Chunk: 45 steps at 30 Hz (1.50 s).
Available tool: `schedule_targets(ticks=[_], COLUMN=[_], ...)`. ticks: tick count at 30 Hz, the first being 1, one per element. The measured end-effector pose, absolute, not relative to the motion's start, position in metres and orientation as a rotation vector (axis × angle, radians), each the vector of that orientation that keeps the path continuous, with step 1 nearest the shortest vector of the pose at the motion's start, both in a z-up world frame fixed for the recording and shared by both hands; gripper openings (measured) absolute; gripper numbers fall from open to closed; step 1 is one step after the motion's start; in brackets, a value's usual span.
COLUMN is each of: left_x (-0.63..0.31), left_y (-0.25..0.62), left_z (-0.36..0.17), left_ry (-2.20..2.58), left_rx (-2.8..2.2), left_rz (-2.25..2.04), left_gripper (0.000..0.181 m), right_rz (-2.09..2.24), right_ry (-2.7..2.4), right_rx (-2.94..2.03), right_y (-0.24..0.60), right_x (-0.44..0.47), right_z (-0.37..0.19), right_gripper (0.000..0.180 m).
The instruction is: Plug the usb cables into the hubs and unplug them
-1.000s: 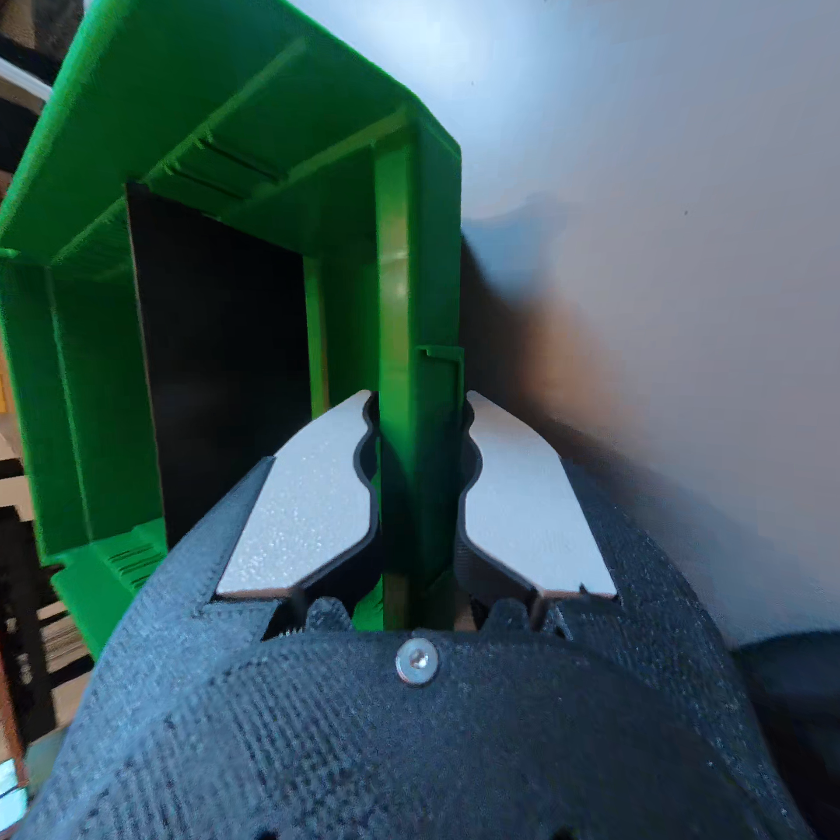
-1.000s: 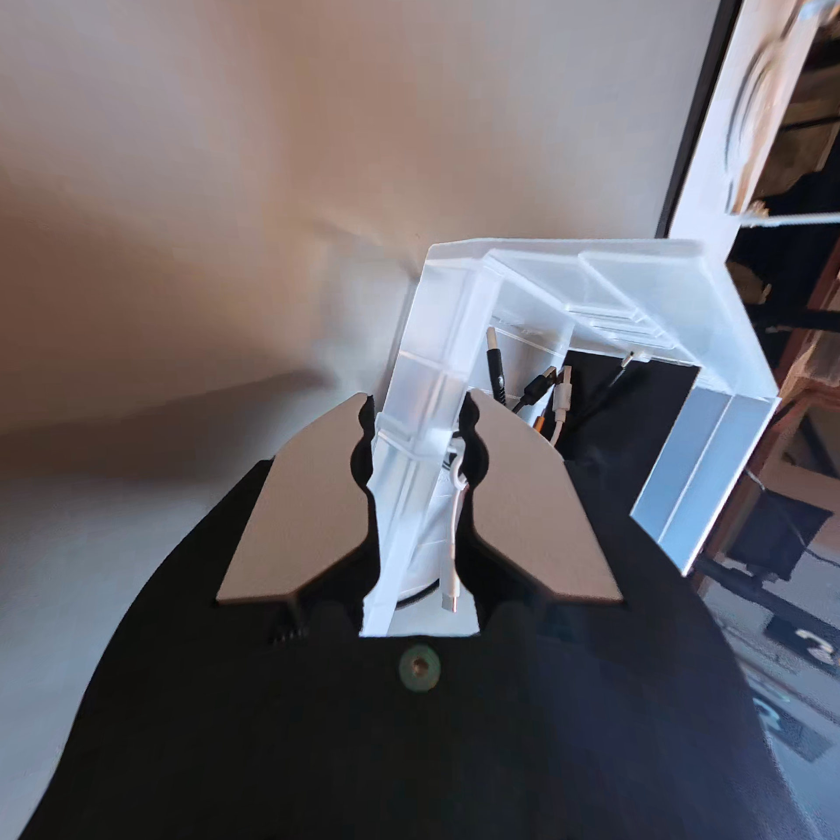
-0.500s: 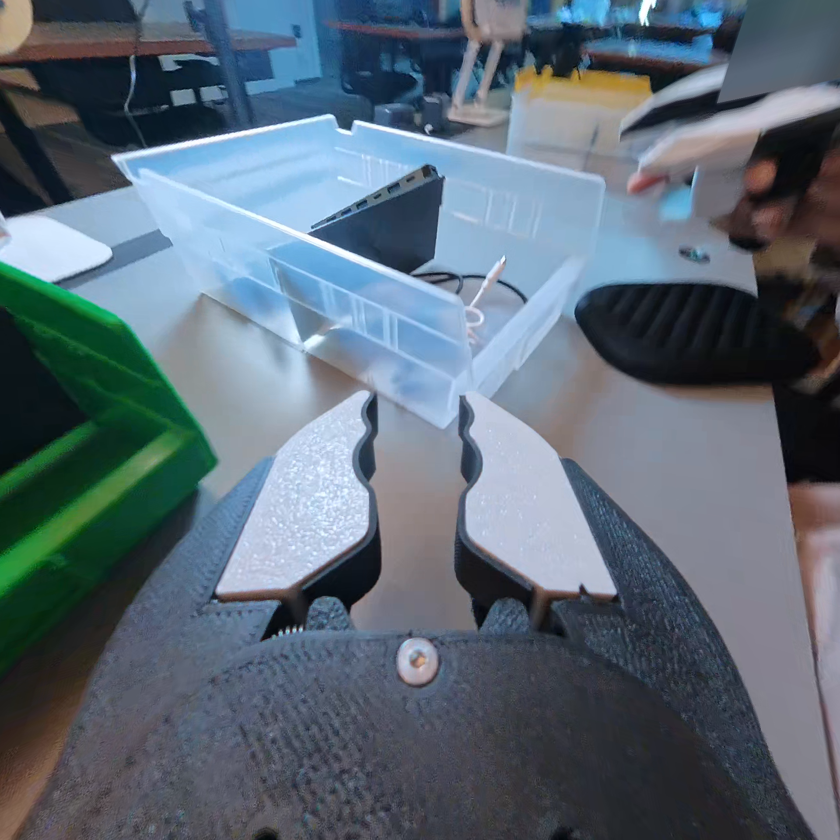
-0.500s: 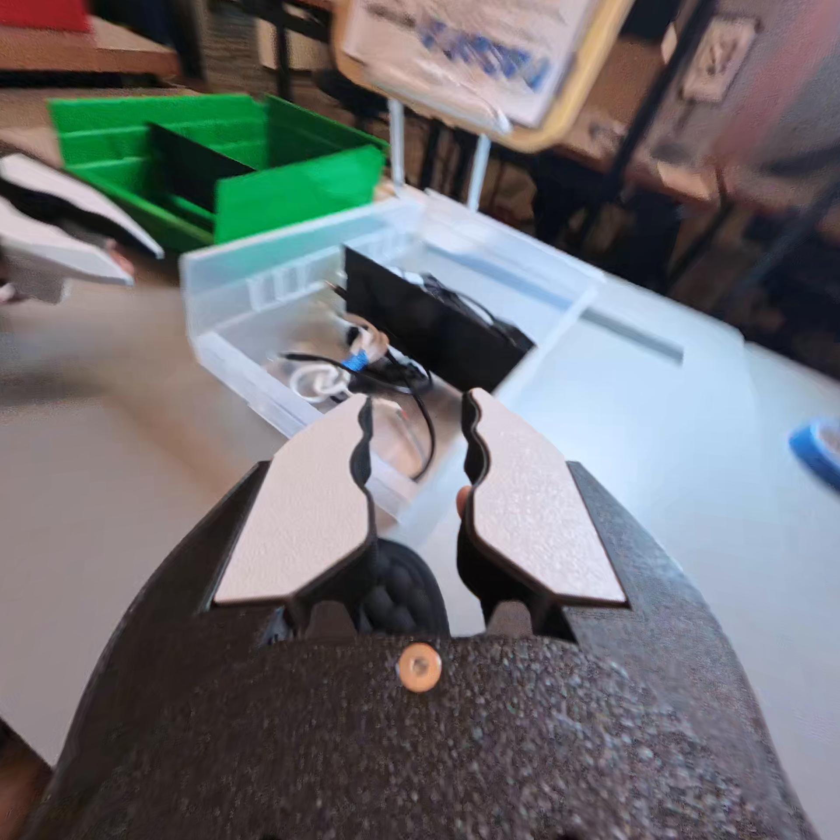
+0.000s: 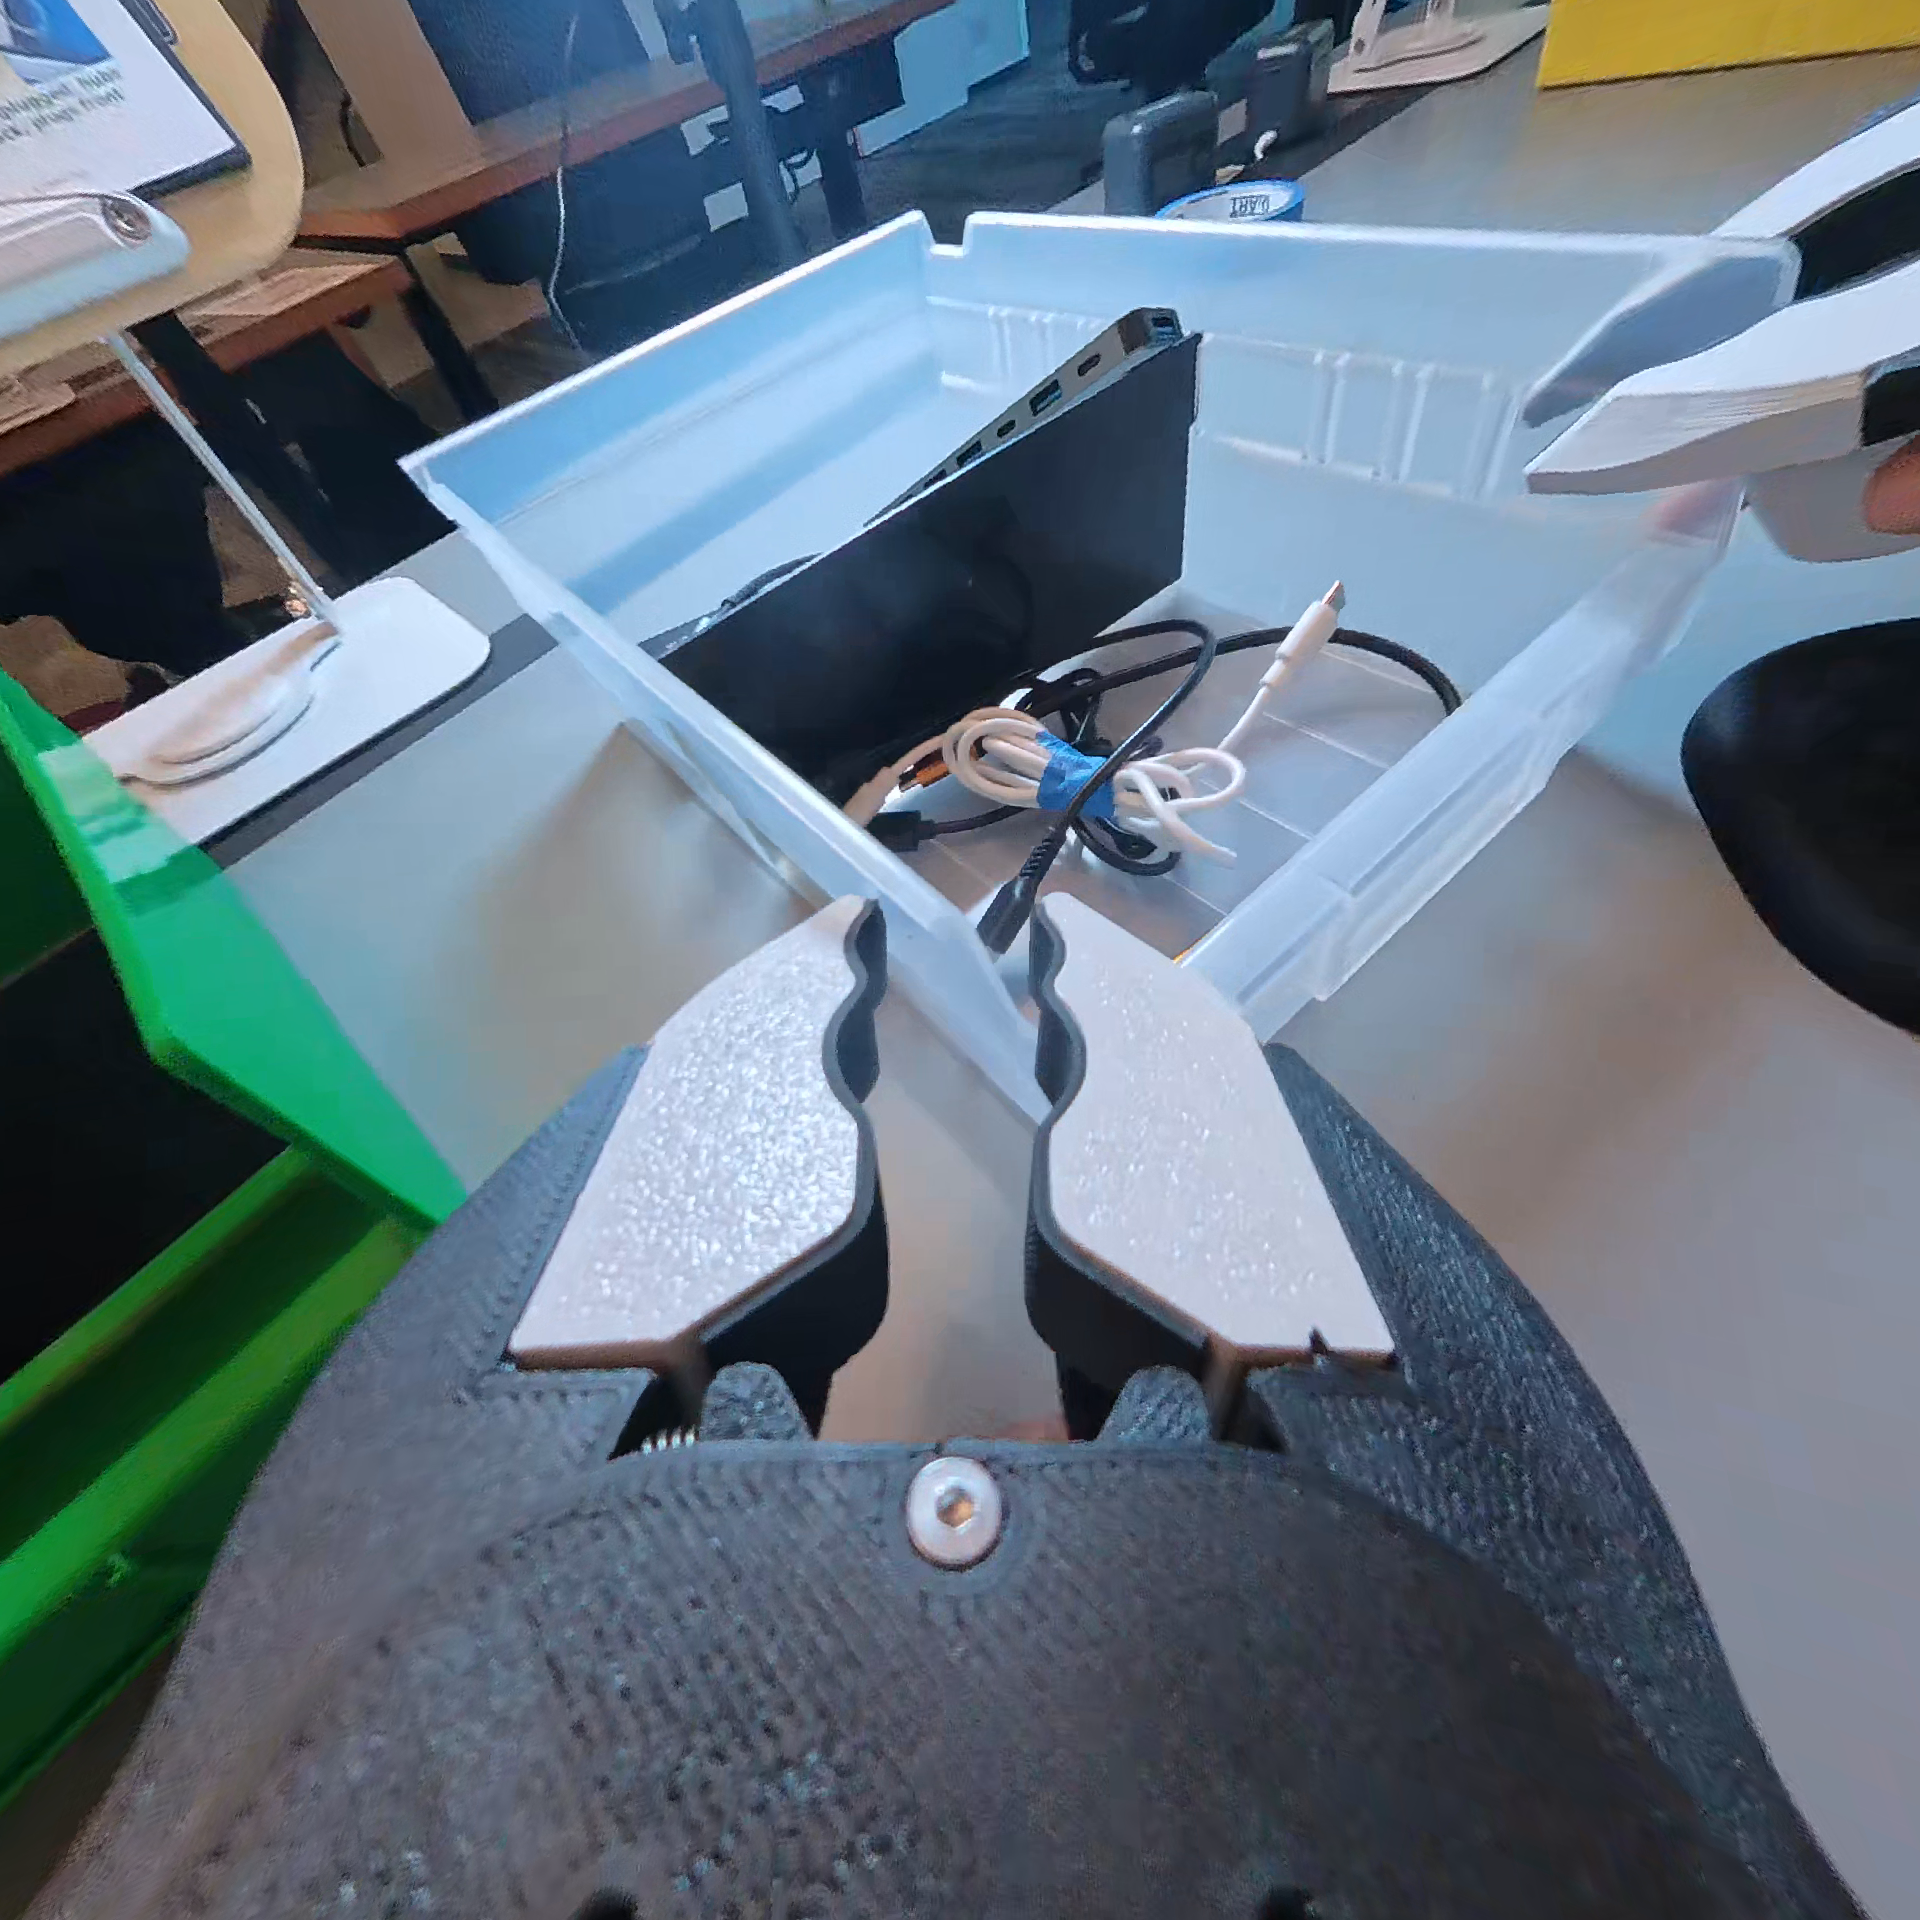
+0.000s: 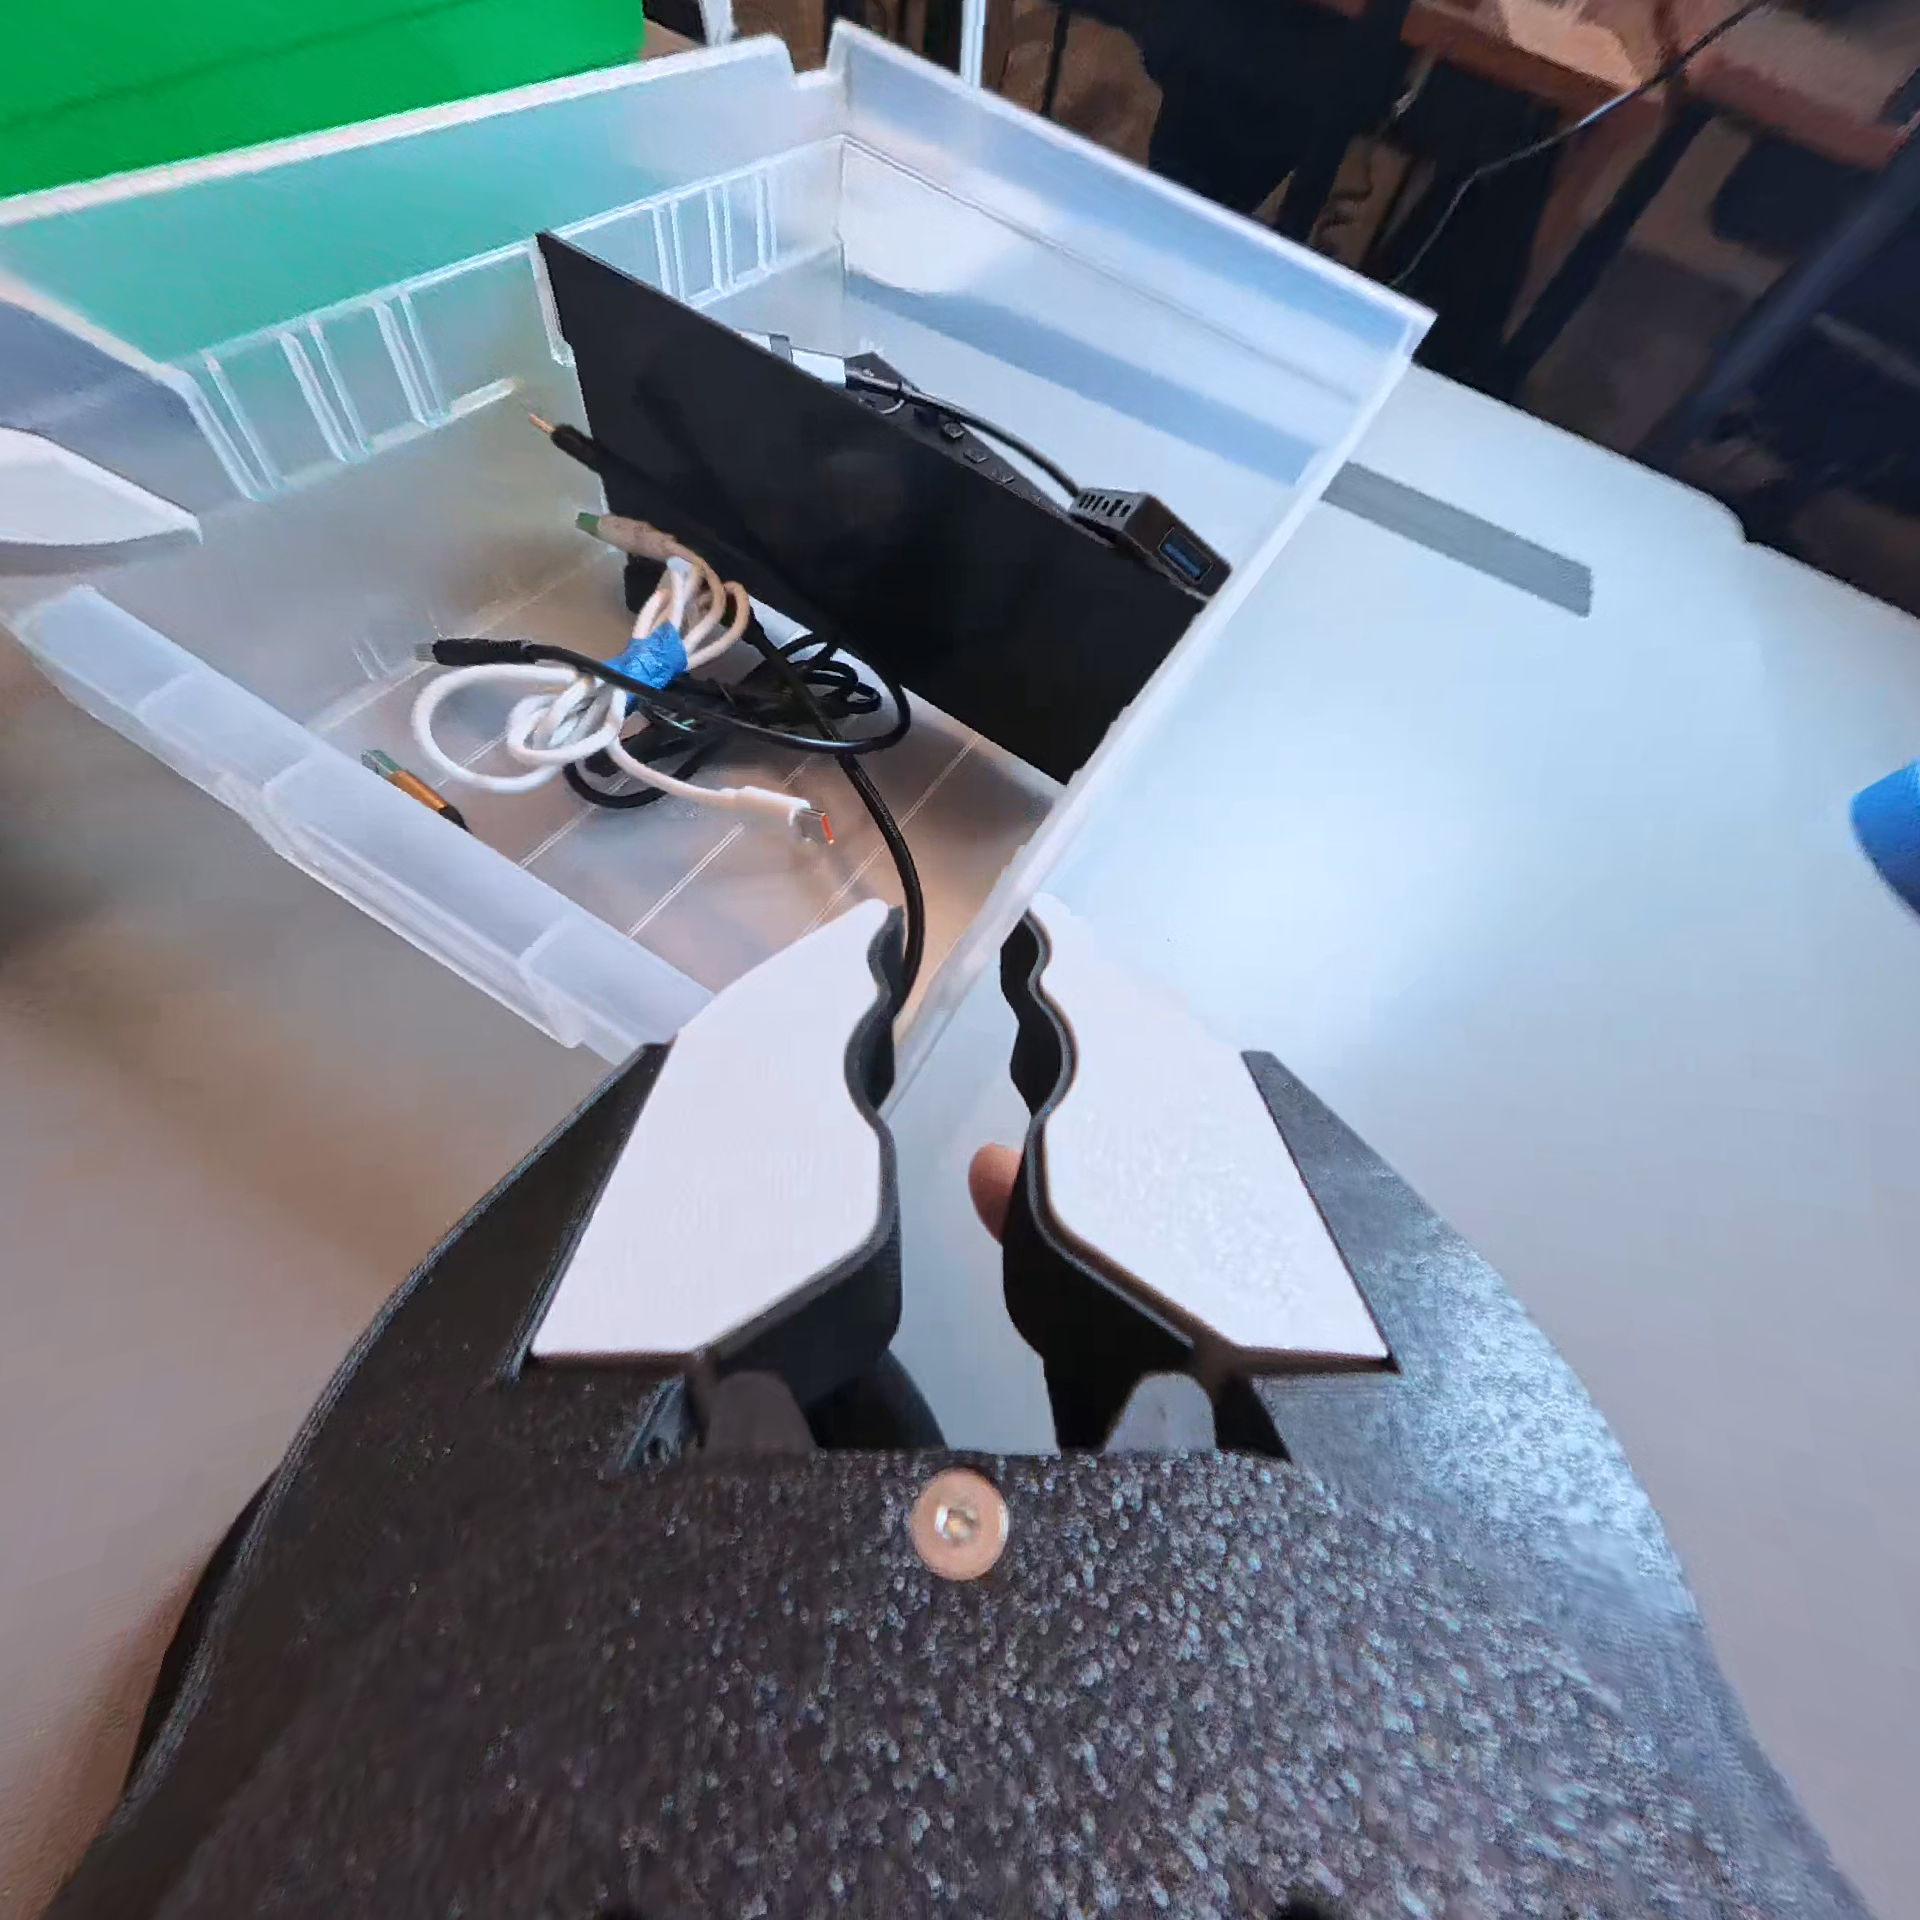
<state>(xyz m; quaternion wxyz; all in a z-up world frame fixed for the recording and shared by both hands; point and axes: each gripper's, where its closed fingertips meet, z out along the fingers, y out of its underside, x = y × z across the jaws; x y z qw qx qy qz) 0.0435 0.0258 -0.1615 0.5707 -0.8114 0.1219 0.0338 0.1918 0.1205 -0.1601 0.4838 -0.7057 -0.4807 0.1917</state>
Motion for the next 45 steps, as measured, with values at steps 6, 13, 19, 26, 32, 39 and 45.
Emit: schedule_targets(ticks=[6, 13, 19, 26, 32, 39, 45], left_x=[0.049, 0.033, -0.019, -0.128, -0.206, -0.258, -0.289], left_y=[-0.009, -0.061, -0.124, -0.237, -0.329, -0.336, -0.292], left_z=[-0.130, -0.074, -0.001, 0.028, 0.002, -0.086, -0.120], left_ry=[0.333, 0.359, 0.312, 0.183, 0.032, -0.108, -0.235], left_rx=[-1.784, -1.660, -1.528, -1.585, -1.758, -1.957, -1.930], left_rz=[0.072, 0.203, 0.372, 0.661, 0.831, 0.760, 0.764], left_gripper=[0.020, 0.015, 0.015, 0.014, 0.015, 0.014, 0.014], right_rz=[0.462, 0.446, 0.602, 0.891, 1.187, 1.270, 1.093], right_ry=[-1.075, -1.025, -1.037, -1.172, -1.280, -1.405, -1.580], right_rx=[-1.557, -1.285, -1.069, -0.850, -0.842, -1.021, -1.096], right_y=[0.075, 0.018, -0.035, -0.116, -0.178, -0.181, -0.149], right_x=[0.205, 0.195, 0.142, 0.011, -0.103, -0.171, -0.169], right_z=[-0.124, -0.037, 0.036, 0.068, 0.024, -0.076, -0.105], right_gripper=[0.014, 0.011, 0.014, 0.017, 0.018, 0.019, 0.027])
